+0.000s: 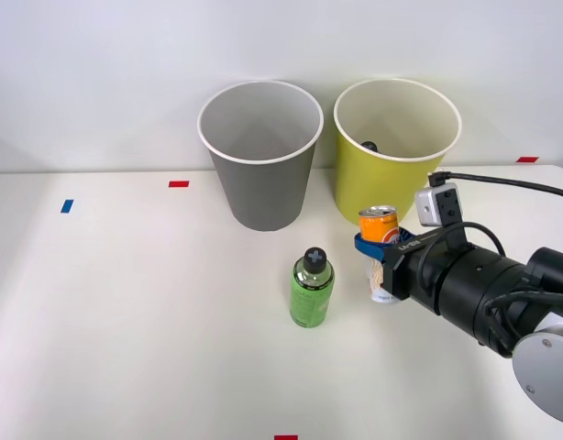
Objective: Put cans in the gray bin, plastic bottles in the light green bin
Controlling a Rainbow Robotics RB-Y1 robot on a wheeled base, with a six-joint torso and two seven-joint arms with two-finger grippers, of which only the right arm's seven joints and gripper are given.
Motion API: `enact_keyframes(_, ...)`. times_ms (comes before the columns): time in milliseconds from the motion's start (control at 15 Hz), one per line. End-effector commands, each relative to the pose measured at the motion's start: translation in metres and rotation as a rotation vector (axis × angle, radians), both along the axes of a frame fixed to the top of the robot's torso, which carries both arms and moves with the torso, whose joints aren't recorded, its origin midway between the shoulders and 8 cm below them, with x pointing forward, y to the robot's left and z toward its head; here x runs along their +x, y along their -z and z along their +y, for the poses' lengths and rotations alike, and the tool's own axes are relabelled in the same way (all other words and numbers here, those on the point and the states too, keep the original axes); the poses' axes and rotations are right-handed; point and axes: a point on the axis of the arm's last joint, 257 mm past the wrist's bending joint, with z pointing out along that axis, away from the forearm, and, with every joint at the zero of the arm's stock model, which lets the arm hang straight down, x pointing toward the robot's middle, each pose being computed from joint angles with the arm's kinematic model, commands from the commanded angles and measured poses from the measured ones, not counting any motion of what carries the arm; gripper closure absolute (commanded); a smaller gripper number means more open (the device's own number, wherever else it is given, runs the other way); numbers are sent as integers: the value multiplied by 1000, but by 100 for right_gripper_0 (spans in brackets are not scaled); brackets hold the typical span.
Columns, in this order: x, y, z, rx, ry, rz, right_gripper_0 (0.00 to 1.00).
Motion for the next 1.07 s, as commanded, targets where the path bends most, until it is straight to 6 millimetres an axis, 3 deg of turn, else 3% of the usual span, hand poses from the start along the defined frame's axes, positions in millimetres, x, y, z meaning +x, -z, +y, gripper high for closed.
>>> enact_keyframes(67,2,-14,-15,-3,4,-77,100)
enact_keyframes(333,-4,-54,-12,145,-23,-206,100)
enact_keyframes(667,-10,-126,-2,338,-69,-387,100)
enact_keyframes(867,-3,-157,9,369,-104,-447,100)
enact_keyframes(1067,26,-191,36,478,-174,-491,100)
